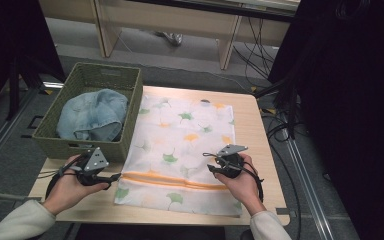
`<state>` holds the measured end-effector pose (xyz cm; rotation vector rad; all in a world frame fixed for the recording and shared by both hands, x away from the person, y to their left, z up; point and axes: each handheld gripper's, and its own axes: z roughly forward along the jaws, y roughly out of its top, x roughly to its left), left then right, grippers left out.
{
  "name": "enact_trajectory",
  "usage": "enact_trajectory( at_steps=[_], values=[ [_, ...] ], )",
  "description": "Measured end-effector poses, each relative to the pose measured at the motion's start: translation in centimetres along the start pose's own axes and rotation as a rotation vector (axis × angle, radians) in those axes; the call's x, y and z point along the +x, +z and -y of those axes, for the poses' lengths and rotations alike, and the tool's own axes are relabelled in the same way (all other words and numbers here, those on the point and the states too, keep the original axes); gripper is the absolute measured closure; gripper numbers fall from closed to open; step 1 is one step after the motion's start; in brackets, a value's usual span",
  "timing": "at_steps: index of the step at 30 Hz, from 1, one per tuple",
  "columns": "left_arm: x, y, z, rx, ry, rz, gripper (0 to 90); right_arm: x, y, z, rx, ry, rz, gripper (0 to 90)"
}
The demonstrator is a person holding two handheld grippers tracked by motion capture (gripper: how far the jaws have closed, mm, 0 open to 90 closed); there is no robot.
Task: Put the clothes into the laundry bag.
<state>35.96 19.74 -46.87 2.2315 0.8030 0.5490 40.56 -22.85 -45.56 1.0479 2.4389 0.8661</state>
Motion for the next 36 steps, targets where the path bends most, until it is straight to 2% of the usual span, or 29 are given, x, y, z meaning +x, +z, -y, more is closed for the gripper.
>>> enact_trajectory(
  at_steps=[5, 6, 9, 11, 14, 15, 16, 17, 20, 21, 22, 23, 24, 25, 26, 27, 28, 29, 31, 32, 33, 36],
  values=[
    [-0.4, 0.1, -0.1, 0.007, -0.003, 0.005, 39.4, -0.1, -0.3, -0.1, -0.026, -0.006, 0.028, 56.7],
    [-0.6, 0.1, -0.1, 0.003, -0.002, 0.009, 39.4, -0.1, -0.4, -0.2, -0.028, 0.017, 0.042, 55.1],
    [-0.7, 0.2, -0.2, -0.001, 0.004, 0.013, 39.5, 0.0, -0.2, -0.1, -0.018, 0.027, 0.023, 56.6],
    [-0.7, 0.3, -0.2, 0.002, 0.002, 0.019, 39.6, 0.2, 0.4, -0.3, -0.011, -0.037, -0.012, 61.9],
    [-0.9, 0.6, -0.1, 0.021, 0.011, 0.02, 39.8, 0.9, 0.7, -0.6, 0.007, -0.051, -0.026, 64.4],
    [-1.2, 0.8, -0.1, 0.029, 0.02, 0.035, 39.7, 1.3, 1.1, -0.9, 0.015, -0.097, -0.049, 66.3],
    [-1.2, 0.8, -0.1, 0.029, 0.02, 0.035, 39.7, 1.6, 1.4, -1.0, 0.022, -0.11, -0.061, 66.6],
    [-1.3, 1.0, -0.1, 0.027, 0.023, 0.039, 39.6, 1.8, 1.7, -1.2, 0.022, -0.149, -0.074, 66.7],
    [-1.5, 1.3, -0.3, 0.027, 0.035, 0.046, 39.5, 2.6, 2.1, -1.4, 0.053, -0.148, -0.097, 66.4],
    [-1.6, 1.3, -0.3, 0.029, 0.037, 0.047, 39.4, 3.3, 2.6, -1.6, 0.075, -0.184, -0.122, 65.3],
    [-1.8, 1.4, -0.4, 0.032, 0.042, 0.049, 39.4, 3.3, 2.6, -1.6, 0.075, -0.184, -0.122, 65.3],
    [-1.8, 1.5, -0.4, 0.031, 0.042, 0.05, 39.3, 3.4, 3.0, -1.8, 0.069, -0.233, -0.138, 64.5],
    [-1.9, 1.5, -0.4, 0.03, 0.045, 0.052, 39.3, 3.8, 3.1, -1.8, 0.081, -0.226, -0.141, 63.3],
    [-2.0, 1.5, -0.4, 0.028, 0.046, 0.053, 39.3, 4.6, 3.5, -2.0, 0.108, -0.214, -0.164, 62.0],
    [-2.0, 1.5, -0.4, 0.028, 0.046, 0.053, 39.2, 4.6, 3.5, -2.0, 0.108, -0.214, -0.164, 62.0],
    [-2.1, 1.5, -0.3, 0.03, 0.046, 0.053, 39.2, 5.1, 3.9, -2.2, 0.115, -0.249, -0.174, 60.9],
    [-2.0, 1.5, -0.3, 0.03, 0.045, 0.051, 39.2, 5.5, 4.0, -2.2, 0.13, -0.24, -0.182, 60.4],
    [-2.0, 1.4, -0.2, 0.029, 0.042, 0.051, 39.2, 5.4, 4.3, -2.4, 0.131, -0.292, -0.199, 59.8],
    [-2.0, 1.4, -0.2, 0.03, 0.036, 0.049, 39.2, 5.8, 4.4, -2.4, 0.134, -0.284, -0.199, 59.7],
    [-2.0, 1.4, -0.2, 0.031, 0.035, 0.05, 39.2, 5.8, 4.6, -2.6, 0.129, -0.318, -0.208, 59.3],
    [-2.0, 1.3, -0.1, 0.031, 0.036, 0.049, 39.2, 6.1, 4.7, -2.6, 0.139, -0.31, -0.2, 58.7],
    [-2.0, 1.2, 0.0, 0.033, 0.03, 0.046, 39.2, 6.4, 5.0, -2.7, 0.165, -0.342, -0.194, 58.0]
  ],
)
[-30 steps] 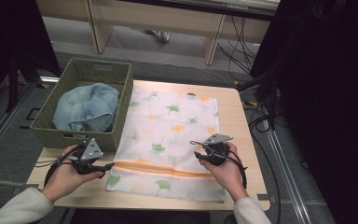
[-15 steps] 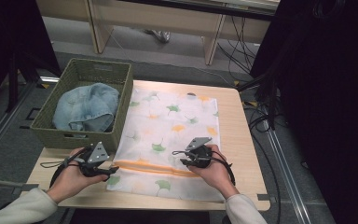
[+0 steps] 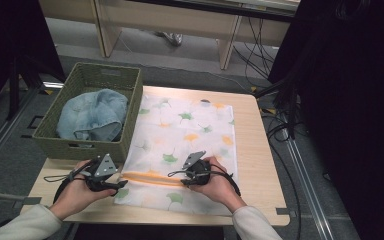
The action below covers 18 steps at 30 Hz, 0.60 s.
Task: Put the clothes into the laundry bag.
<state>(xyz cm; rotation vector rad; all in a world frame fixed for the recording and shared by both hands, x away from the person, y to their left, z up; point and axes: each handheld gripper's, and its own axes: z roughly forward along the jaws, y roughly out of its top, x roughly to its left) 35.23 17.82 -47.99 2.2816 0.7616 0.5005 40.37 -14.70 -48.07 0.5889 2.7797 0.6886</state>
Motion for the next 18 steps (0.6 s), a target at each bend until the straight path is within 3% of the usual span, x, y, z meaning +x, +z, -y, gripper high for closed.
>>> enact_trajectory(
  at_steps=[2, 5, 9, 14, 15, 18],
  values=[
    [0.0, 0.0, 0.1, -0.001, -0.003, -0.003, 39.2, 0.0, 0.3, -0.1, 0.013, -0.005, -0.006, 58.0],
    [0.0, -0.1, 0.2, 0.001, -0.004, -0.006, 39.2, 0.2, 0.6, -0.5, 0.026, -0.035, 0.026, 61.0],
    [0.0, -0.2, 0.2, 0.001, -0.009, -0.007, 39.2, 0.6, 1.2, -1.2, 0.055, -0.079, 0.047, 70.7],
    [-0.1, -0.2, 0.2, -0.001, -0.006, -0.005, 39.2, 0.8, 1.5, -1.7, 0.073, -0.067, 0.043, 82.0],
    [-0.1, -0.2, 0.2, -0.002, -0.005, -0.004, 39.2, 0.8, 1.5, -1.8, 0.073, -0.086, 0.054, 84.4],
    [-0.1, -0.3, 0.2, -0.01, -0.008, -0.005, 39.3, 0.7, 1.3, -1.9, 0.064, -0.059, 0.06, 89.2]
  ],
)
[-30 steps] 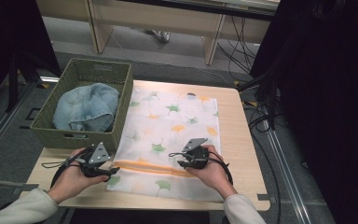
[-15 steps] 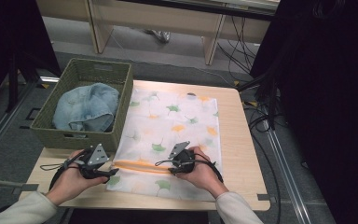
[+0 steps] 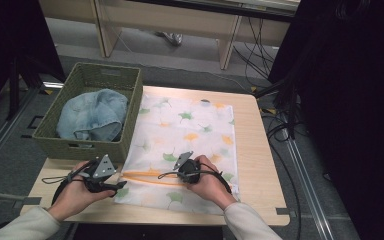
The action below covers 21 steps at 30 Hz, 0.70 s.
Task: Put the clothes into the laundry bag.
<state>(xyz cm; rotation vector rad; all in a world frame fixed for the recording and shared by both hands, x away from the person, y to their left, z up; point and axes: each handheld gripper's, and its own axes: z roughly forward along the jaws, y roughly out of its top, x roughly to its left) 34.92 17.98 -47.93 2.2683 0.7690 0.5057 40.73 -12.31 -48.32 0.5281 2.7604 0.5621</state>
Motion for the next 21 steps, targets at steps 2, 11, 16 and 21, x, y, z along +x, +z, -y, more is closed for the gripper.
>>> enact_trajectory(
  at_steps=[2, 11, 16, 21],
  values=[
    [0.0, -0.2, -0.1, -0.028, -0.006, 0.006, 40.0, -0.2, -0.4, -0.1, -0.018, 0.012, 0.013, 89.5],
    [-0.1, -0.5, -0.5, -0.087, -0.005, 0.003, 40.8, -1.5, -3.3, -0.9, -0.141, 0.078, 0.115, 89.9],
    [0.0, -0.5, -0.5, -0.082, -0.007, 0.011, 41.0, -1.7, -3.5, -1.0, -0.133, 0.065, 0.128, 90.0],
    [0.0, -0.5, -0.4, -0.079, -0.005, 0.011, 40.9, -1.7, -3.5, -1.0, -0.133, 0.071, 0.123, 90.0]
  ],
)
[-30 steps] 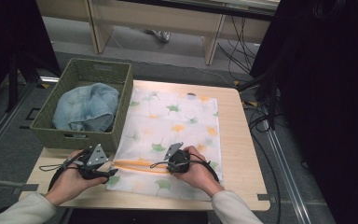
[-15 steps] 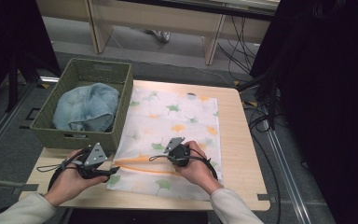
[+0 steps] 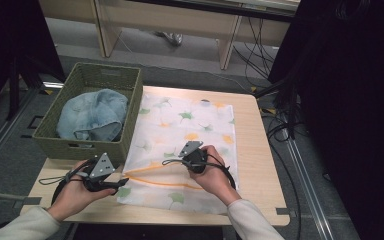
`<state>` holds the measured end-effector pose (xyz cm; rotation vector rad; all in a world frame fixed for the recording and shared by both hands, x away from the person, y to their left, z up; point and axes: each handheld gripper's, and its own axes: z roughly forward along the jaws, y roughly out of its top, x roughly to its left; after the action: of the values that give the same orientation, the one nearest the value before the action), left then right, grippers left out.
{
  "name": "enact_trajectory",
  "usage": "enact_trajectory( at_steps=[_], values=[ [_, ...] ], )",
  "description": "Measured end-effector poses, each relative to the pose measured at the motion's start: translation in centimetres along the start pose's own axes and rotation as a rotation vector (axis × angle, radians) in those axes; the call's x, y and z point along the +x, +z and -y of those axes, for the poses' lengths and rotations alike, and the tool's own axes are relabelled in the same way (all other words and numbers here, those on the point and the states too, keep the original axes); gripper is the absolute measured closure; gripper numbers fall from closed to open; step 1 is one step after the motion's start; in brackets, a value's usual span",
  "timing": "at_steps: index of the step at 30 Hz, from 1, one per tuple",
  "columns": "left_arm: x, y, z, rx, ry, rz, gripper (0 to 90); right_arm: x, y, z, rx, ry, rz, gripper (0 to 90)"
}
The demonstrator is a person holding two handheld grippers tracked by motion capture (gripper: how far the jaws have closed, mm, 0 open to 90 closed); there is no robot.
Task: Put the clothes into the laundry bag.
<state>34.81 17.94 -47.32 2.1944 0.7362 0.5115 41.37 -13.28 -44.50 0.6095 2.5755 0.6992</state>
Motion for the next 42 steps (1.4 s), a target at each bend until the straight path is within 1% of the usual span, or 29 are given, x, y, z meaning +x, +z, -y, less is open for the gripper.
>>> enact_trajectory(
  at_steps=[1, 2, 4, 5, 6, 7, 8, 9, 10, 11, 13, 17, 21, 23, 24, 25, 27, 28, 29, 31, 32, 33, 35, 37, 38, 39, 40, 41, 42],
  values=[
    [0.0, 0.0, 0.0, 0.0, 0.0, 0.0, 41.0, 0.0, 0.0, 0.0, 0.0, 0.0, 0.0, 90.0],
    [0.0, 0.0, 0.0, 0.0, 0.0, 0.0, 40.9, -0.1, -0.3, -0.1, -0.015, 0.01, 0.006, 90.0],
    [0.0, 0.0, 0.0, -0.002, -0.001, -0.002, 40.9, -0.1, -0.5, -0.2, -0.023, 0.009, 0.01, 90.0],
    [0.0, -0.1, 0.0, -0.008, 0.002, -0.006, 40.9, -0.2, -0.8, -0.4, -0.045, 0.008, 0.016, 90.0],
    [0.0, -0.1, 0.0, -0.008, 0.002, -0.006, 40.9, -0.2, -0.8, -0.4, -0.045, 0.008, 0.016, 90.0],
    [0.0, -0.1, -0.1, -0.016, 0.001, -0.009, 40.9, -0.2, -1.0, -0.5, -0.056, 0.003, 0.023, 90.0],
    [0.0, -0.1, -0.2, -0.023, 0.004, -0.01, 40.9, -0.3, -1.3, -0.7, -0.07, 0.003, 0.031, 90.0],
    [0.0, -0.2, -0.2, -0.036, 0.003, -0.011, 40.4, -0.5, -1.8, -1.2, -0.104, 0.009, 0.047, 90.0],
    [-0.1, -0.2, -0.3, -0.046, 0.004, -0.015, 40.4, -0.5, -1.8, -1.2, -0.104, 0.009, 0.047, 90.0],
    [-0.1, -0.3, -0.4, -0.057, 0.008, -0.019, 39.9, -0.6, -2.4, -1.9, -0.136, -0.006, 0.065, 90.0],
    [-0.1, -0.4, -0.4, -0.065, 0.006, -0.02, 39.8, -0.6, -2.6, -2.2, -0.143, 0.002, 0.074, 90.0],
    [0.0, -0.5, -0.5, -0.083, 0.002, -0.022, 39.2, -1.0, -3.1, -3.7, -0.174, -0.019, 0.105, 90.0],
    [0.1, -0.8, -0.6, -0.101, -0.005, -0.025, 38.9, -1.2, -3.4, -4.3, -0.189, -0.022, 0.121, 90.0],
    [0.1, -1.0, -0.9, -0.12, -0.008, -0.027, 38.6, -1.3, -3.5, -4.6, -0.199, -0.024, 0.125, 90.0],
    [0.2, -1.3, -1.2, -0.132, -0.01, -0.029, 38.4, -1.3, -3.7, -4.7, -0.2, -0.013, 0.128, 90.0],
    [0.3, -1.6, -1.5, -0.148, -0.014, -0.036, 38.2, -1.5, -3.9, -5.0, -0.213, -0.012, 0.134, 90.0],
    [0.8, -2.5, -2.4, -0.184, -0.016, -0.064, 38.1, -1.6, -3.9, -5.1, -0.219, -0.016, 0.134, 90.0],
    [1.3, -3.1, -3.1, -0.202, -0.019, -0.091, 38.0, -1.6, -4.0, -5.2, -0.222, -0.009, 0.135, 90.0],
    [1.7, -3.4, -3.5, -0.209, -0.023, -0.109, 37.1, -1.8, -4.1, -5.5, -0.23, -0.013, 0.134, 90.0],
    [3.1, -4.4, -4.7, -0.214, -0.006, -0.164, 34.5, -1.9, -4.3, -5.8, -0.239, -0.009, 0.138, 90.0],
    [4.0, -4.8, -5.4, -0.199, -0.01, -0.191, 32.3, -1.9, -4.5, -6.1, -0.246, -0.003, 0.141, 90.0],
    [5.0, -5.2, -6.0, -0.174, -0.024, -0.211, 30.3, -2.0, -4.7, -6.3, -0.255, -0.009, 0.144, 90.0],
    [7.2, -5.6, -7.2, -0.119, -0.05, -0.236, 26.8, -2.1, -5.1, -6.7, -0.267, 0.007, 0.148, 90.0],
    [9.2, -5.5, -8.2, -0.073, -0.051, -0.277, 25.6, -2.3, -5.4, -7.1, -0.281, 0.005, 0.151, 90.0],
    [11.0, -5.0, -9.0, -0.028, -0.051, -0.283, 23.1, -2.5, -5.6, -7.3, -0.292, 0.011, 0.155, 90.0],
    [11.0, -5.0, -9.0, -0.028, -0.051, -0.283, 23.2, -2.5, -5.6, -7.3, -0.292, 0.011, 0.155, 90.0],
    [11.9, -4.6, -9.3, -0.023, -0.066, -0.274, 23.2, -2.6, -5.7, -7.4, -0.297, 0.007, 0.156, 90.0],
    [12.8, -4.1, -9.6, -0.006, -0.089, -0.262, 23.1, -2.6, -5.7, -7.5, -0.301, 0.014, 0.157, 90.0],
    [13.7, -3.6, -9.7, 0.026, -0.109, -0.254, 21.4, -2.7, -5.9, -7.5, -0.307, 0.019, 0.157, 90.0]
  ],
)
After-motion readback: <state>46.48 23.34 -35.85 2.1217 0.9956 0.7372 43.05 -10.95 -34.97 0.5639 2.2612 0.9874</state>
